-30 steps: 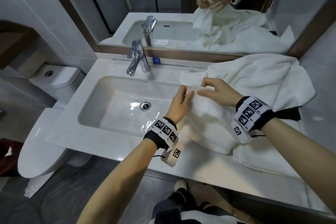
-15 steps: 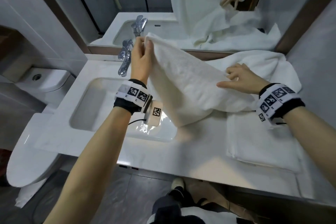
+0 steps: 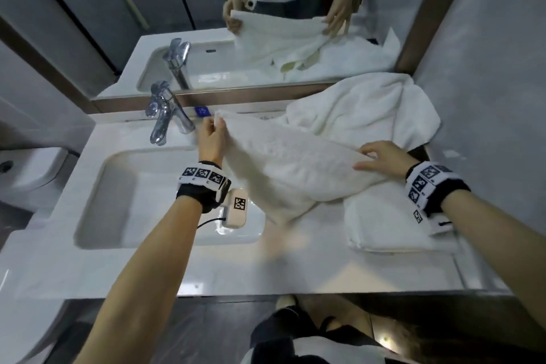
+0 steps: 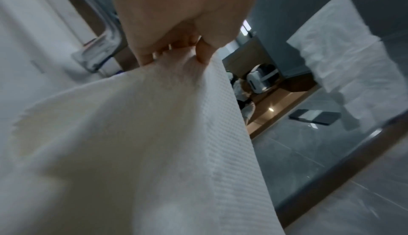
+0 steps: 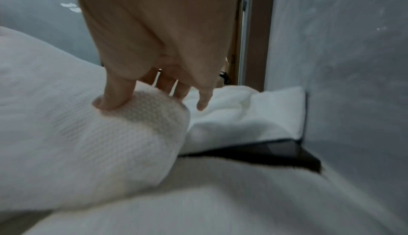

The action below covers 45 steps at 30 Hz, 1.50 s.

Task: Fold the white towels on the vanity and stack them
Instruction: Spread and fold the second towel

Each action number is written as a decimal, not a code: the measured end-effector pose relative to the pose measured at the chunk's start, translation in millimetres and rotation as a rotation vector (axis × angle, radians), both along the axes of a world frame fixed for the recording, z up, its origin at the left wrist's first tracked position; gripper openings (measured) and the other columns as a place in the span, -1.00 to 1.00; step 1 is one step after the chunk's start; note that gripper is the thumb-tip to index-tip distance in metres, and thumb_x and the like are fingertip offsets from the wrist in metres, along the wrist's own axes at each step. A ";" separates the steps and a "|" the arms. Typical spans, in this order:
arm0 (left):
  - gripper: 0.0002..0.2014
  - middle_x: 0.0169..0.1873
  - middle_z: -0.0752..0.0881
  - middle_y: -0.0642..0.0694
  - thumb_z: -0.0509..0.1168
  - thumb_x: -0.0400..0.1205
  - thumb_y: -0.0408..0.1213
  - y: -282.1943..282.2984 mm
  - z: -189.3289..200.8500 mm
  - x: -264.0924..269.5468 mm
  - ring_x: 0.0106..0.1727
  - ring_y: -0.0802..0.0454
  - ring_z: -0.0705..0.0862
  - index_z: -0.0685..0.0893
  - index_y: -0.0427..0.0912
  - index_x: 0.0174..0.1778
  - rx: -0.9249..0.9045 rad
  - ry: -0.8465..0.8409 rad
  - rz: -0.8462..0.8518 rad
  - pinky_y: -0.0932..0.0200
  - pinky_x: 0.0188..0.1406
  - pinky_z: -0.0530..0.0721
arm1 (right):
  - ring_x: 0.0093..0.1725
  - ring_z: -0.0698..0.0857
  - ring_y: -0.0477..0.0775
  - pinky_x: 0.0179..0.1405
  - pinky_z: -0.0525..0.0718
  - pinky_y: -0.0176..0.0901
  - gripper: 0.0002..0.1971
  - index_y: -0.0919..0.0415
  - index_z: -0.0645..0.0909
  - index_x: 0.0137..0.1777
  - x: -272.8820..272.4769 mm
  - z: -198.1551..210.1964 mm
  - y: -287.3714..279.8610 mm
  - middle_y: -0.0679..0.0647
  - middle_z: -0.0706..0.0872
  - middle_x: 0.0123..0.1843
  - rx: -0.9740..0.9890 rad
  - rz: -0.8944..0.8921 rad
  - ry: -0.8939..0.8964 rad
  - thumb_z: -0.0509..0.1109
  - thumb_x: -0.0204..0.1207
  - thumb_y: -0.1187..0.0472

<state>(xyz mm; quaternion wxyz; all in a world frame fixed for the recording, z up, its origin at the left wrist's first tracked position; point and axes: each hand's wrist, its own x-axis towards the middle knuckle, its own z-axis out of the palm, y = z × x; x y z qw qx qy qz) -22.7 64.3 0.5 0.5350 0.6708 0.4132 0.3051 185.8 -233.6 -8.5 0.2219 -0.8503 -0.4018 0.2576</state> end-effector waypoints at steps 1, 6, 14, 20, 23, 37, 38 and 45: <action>-0.78 -0.33 0.45 0.04 0.12 0.72 -0.23 1.8 -6.5 -0.2 -0.29 0.17 0.44 0.46 -0.05 -0.26 -0.009 0.020 -0.006 0.31 -0.25 0.43 | 0.09 0.66 0.13 0.20 0.53 -0.09 -0.77 0.27 0.69 -0.04 -1.5 -4.9 -2.4 0.16 0.74 0.04 0.003 -0.022 0.020 0.54 0.42 0.13; -0.87 -0.24 0.54 -0.03 0.14 0.72 -0.26 13.5 -25.0 -2.3 -0.18 0.09 0.49 0.51 -0.25 -0.03 -0.023 0.093 0.001 0.22 -0.08 0.45 | 0.06 0.71 0.22 0.10 0.65 0.06 -0.63 0.24 0.75 -0.02 0.1 -11.3 -4.9 0.18 0.81 -0.01 -0.077 -0.093 -0.178 0.46 0.45 -0.09; -0.82 -0.24 0.55 0.02 0.15 0.71 -0.24 38.8 -25.7 9.3 -0.13 0.08 0.49 0.57 -0.26 0.06 0.004 0.057 -0.048 0.26 -0.08 0.46 | -0.04 0.71 0.28 -0.03 0.64 0.04 -0.63 0.29 0.74 -0.10 14.0 12.7 7.5 0.21 0.80 -0.08 -0.014 -0.097 -0.445 0.44 0.46 -0.06; -0.89 -0.32 0.51 0.03 0.14 0.71 -0.29 42.2 -37.5 18.1 -0.29 0.16 0.46 0.51 -0.22 -0.08 -0.020 0.090 -0.134 0.29 -0.22 0.46 | 0.17 0.66 0.09 0.19 0.54 -0.17 -0.69 0.34 0.75 0.08 29.0 1.0 15.6 0.07 0.73 0.14 0.072 -0.400 0.052 0.53 0.43 0.15; -0.89 -0.34 0.48 0.01 0.14 0.71 -0.31 46.2 -45.1 16.6 -0.29 0.15 0.43 0.50 -0.28 -0.06 -0.040 0.114 -0.152 0.28 -0.22 0.42 | -0.05 0.67 -0.04 -0.05 0.56 -0.28 -0.70 0.35 0.76 0.06 34.7 0.2 16.6 -0.09 0.70 -0.18 0.189 -0.528 0.262 0.52 0.44 0.14; -0.85 -0.34 0.48 0.04 0.14 0.71 -0.21 62.1 -63.6 31.8 -0.14 0.01 0.46 0.48 -0.23 -0.06 -0.064 0.205 -0.126 0.10 -0.03 0.43 | 0.14 0.59 0.07 0.29 0.55 -0.13 -0.88 0.30 0.53 -0.05 43.2 -7.5 8.9 0.12 0.63 -0.01 0.168 -0.180 0.225 0.38 0.51 0.46; -0.84 -0.34 0.49 0.04 0.14 0.71 -0.19 63.5 -65.2 32.0 -0.10 0.01 0.46 0.48 -0.22 -0.06 -0.066 0.215 -0.122 0.09 -0.02 0.43 | 0.14 0.61 0.08 0.31 0.53 -0.09 -0.94 0.29 0.57 -0.04 42.8 -10.2 5.2 0.09 0.66 -0.01 0.151 -0.182 0.221 0.36 0.54 0.40; -0.82 -0.36 0.48 0.03 0.14 0.71 -0.19 66.1 -72.6 30.8 -0.20 0.02 0.43 0.48 -0.24 -0.06 -0.058 0.213 -0.146 0.15 -0.14 0.43 | 0.03 0.60 -0.01 0.09 0.57 -0.31 -0.62 0.17 0.50 0.10 37.5 -20.4 -5.5 0.05 0.60 0.03 0.068 -0.278 0.277 0.58 0.37 0.21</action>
